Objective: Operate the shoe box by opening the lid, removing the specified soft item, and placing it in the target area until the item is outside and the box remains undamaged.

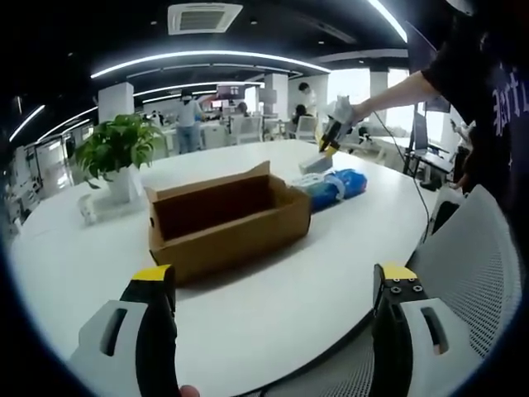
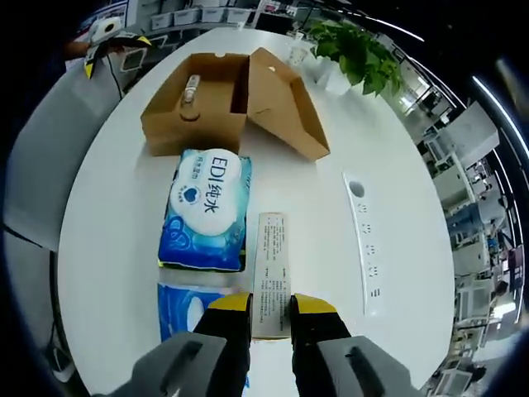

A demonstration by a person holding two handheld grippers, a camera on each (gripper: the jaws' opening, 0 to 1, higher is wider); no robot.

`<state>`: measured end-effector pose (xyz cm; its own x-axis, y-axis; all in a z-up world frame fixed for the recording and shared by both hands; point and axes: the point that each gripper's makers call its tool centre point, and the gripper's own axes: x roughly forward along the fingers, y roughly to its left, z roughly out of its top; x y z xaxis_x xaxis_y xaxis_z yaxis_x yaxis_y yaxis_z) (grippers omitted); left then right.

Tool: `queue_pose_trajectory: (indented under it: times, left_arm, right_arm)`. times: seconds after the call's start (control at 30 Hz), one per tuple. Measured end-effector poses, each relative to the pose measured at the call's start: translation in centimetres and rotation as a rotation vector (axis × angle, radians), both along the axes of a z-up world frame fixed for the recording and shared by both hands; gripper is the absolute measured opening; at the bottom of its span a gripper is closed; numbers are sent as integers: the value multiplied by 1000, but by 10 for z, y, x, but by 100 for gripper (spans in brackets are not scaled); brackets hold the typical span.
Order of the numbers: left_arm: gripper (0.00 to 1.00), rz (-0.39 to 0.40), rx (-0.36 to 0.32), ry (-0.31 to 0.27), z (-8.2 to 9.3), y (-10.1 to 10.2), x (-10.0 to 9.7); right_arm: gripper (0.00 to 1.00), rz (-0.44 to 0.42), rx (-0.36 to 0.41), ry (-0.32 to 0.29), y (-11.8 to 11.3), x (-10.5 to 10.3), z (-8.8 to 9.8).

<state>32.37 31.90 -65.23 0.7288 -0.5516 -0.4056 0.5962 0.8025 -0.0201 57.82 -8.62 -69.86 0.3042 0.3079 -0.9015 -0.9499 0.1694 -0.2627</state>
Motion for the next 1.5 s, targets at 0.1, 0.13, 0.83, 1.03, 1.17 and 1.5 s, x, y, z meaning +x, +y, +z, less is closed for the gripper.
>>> queue_pose_trajectory:
  times: [0.1, 0.13, 0.83, 1.03, 1.17, 1.5]
  left_arm:
    - [99, 1, 0, 4, -1, 0, 0]
    - [99, 1, 2, 5, -1, 0, 0]
    - [99, 2, 13, 15, -2, -1, -2]
    - [99, 2, 16, 17, -2, -1, -2]
    - [99, 2, 17, 18, -3, -1, -2]
    - [99, 4, 21, 22, -3, 1, -2]
  right_arm:
    - [13, -5, -10, 6, -4, 0, -4]
    - [13, -5, -11, 8, -5, -1, -5]
    - [14, -29, -105, 23, -40, 0, -24]
    - [14, -20, -142, 26, -49, -1, -29]
    - [14, -20, -159, 29, -54, -2, -33]
    - [14, -6, -231, 34, -67, -5, -43]
